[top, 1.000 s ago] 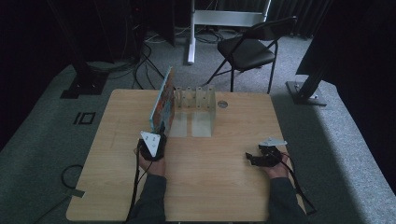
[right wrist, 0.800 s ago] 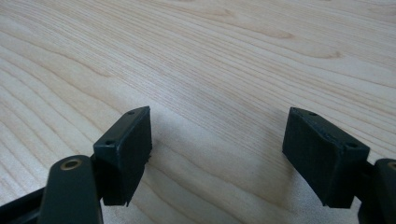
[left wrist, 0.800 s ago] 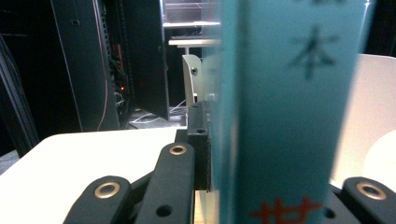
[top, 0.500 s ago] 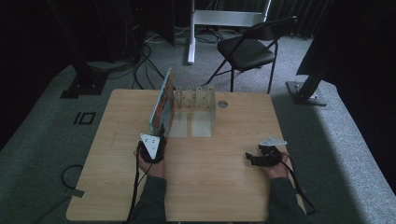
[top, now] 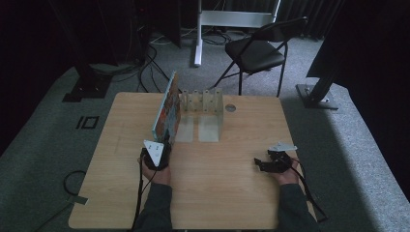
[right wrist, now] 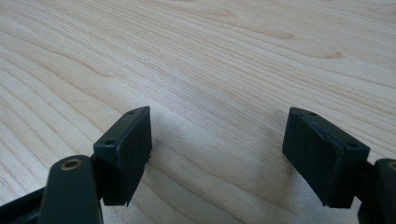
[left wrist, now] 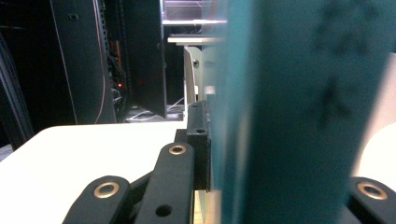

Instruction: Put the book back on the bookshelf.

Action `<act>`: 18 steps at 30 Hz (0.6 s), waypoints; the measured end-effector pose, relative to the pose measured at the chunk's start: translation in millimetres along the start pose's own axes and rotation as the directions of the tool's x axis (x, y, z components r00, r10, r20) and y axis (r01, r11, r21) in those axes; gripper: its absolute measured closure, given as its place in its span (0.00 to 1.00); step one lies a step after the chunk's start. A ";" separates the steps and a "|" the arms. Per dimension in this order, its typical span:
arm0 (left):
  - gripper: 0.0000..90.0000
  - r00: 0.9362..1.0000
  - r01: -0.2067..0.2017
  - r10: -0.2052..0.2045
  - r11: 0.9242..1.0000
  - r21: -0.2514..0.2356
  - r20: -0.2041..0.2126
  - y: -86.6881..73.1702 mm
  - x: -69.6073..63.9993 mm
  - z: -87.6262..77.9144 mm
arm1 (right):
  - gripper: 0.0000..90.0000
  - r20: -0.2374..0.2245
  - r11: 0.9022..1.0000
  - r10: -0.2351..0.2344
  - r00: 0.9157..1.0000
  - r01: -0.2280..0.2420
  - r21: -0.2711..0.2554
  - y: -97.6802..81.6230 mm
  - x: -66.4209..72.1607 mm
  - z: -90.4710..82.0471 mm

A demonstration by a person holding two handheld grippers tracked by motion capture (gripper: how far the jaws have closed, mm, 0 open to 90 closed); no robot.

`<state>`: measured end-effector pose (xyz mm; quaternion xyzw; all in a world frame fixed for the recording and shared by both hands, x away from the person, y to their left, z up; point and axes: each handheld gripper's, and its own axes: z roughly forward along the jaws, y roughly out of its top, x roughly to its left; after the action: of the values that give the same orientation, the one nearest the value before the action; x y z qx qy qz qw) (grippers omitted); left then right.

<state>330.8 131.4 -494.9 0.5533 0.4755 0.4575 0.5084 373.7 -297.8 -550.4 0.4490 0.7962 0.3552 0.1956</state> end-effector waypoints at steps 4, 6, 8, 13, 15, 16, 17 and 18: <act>0.89 1.000 0.010 -0.010 1.000 -0.001 0.005 -1.0 1.7 -0.2 | 0.26 0.000 1.000 0.000 1.000 0.000 0.000 0.0 0.0 0.0; 0.89 1.000 0.010 -0.010 1.000 0.000 0.009 -1.1 2.9 -0.4 | 0.26 0.000 1.000 0.000 1.000 0.000 0.000 0.0 0.1 0.0; 0.89 1.000 0.015 -0.015 1.000 -0.002 0.014 -1.5 4.4 -0.3 | 0.26 0.000 1.000 -0.001 1.000 0.001 0.000 0.0 0.2 0.0; 0.88 1.000 0.009 -0.009 1.000 -0.004 0.007 -1.7 8.0 -0.2 | 0.26 -0.001 1.000 -0.001 1.000 0.001 0.000 0.0 0.2 0.0; 0.87 1.000 0.006 -0.006 1.000 -0.002 0.007 -1.8 10.2 -0.3 | 0.26 -0.001 1.000 -0.002 1.000 0.002 0.001 0.0 0.3 0.0; 0.87 1.000 0.002 -0.002 1.000 -0.002 0.008 -1.8 10.8 -0.4 | 0.26 -0.001 1.000 -0.002 1.000 0.002 0.001 0.0 0.3 0.0; 0.87 1.000 -0.003 0.003 1.000 -0.002 0.009 -1.9 10.8 -0.4 | 0.26 -0.001 1.000 -0.002 1.000 0.002 0.000 0.0 0.3 0.0; 0.87 1.000 -0.007 0.008 1.000 -0.003 0.011 -2.0 10.6 -0.4 | 0.26 -0.001 1.000 -0.001 1.000 0.001 0.001 0.0 0.3 0.0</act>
<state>331.7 142.1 -496.6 0.5567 0.4700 0.4572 0.5101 373.6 -297.6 -550.4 0.4484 0.7967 0.3550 0.1954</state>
